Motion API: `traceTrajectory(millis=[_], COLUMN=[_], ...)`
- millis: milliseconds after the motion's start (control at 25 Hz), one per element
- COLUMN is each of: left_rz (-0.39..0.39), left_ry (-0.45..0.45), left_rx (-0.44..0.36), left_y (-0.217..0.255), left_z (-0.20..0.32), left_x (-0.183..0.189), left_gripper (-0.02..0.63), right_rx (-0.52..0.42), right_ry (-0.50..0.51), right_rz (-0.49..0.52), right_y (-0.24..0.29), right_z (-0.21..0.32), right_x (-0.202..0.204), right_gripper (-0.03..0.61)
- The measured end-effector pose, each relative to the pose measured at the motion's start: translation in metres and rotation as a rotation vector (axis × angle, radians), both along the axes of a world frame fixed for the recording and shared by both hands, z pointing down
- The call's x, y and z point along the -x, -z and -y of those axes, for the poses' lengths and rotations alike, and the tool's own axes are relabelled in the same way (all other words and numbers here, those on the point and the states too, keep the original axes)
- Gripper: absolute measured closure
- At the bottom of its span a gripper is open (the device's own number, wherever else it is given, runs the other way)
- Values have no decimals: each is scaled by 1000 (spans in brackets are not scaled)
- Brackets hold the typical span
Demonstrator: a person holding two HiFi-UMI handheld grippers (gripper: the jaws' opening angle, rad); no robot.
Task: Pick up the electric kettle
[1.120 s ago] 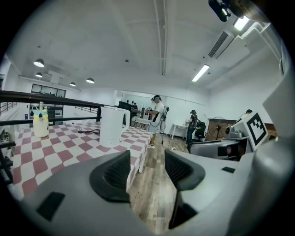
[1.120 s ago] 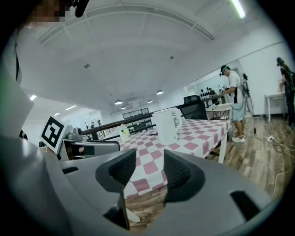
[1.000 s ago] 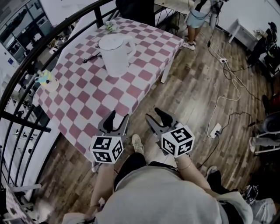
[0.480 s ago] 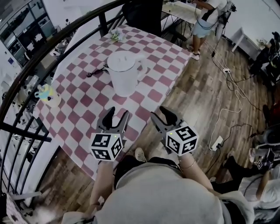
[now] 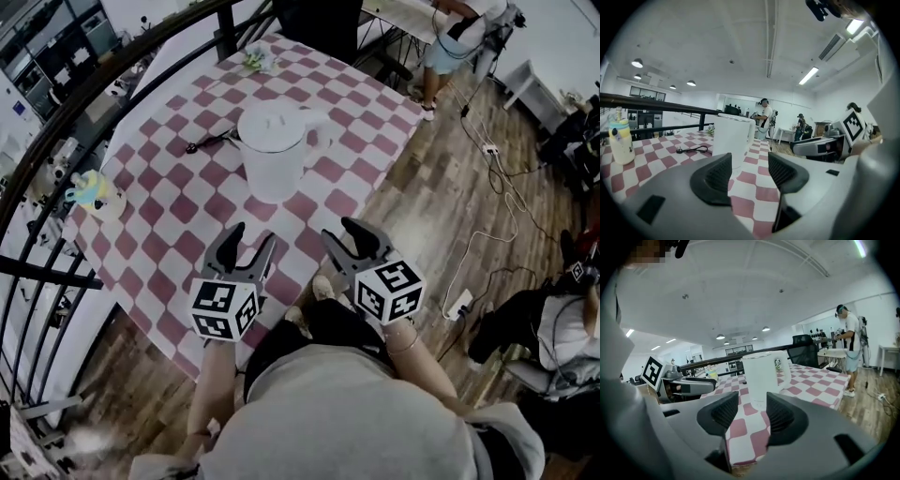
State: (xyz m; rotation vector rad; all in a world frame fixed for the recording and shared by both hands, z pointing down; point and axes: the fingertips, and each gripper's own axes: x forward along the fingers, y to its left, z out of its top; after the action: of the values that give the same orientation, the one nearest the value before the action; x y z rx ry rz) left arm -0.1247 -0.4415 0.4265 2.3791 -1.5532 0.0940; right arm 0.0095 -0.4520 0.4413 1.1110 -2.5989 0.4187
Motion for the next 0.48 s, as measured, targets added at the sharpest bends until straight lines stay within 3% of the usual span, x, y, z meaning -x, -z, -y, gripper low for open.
traceTrajectory(millis=[160,480], left_rz=[39,48], left_ry=[-22,62], left_rx=[-3,28], left_y=[2,-12], left_z=[14,51], left_x=[5,23], left_gripper=[364,353], right_rx=[-11,-12], right_ry=[35,41], right_rz=[-17,-3], right_y=[-1,-3], right_z=[22,79], right_x=[8,1], right_gripper=[397,397])
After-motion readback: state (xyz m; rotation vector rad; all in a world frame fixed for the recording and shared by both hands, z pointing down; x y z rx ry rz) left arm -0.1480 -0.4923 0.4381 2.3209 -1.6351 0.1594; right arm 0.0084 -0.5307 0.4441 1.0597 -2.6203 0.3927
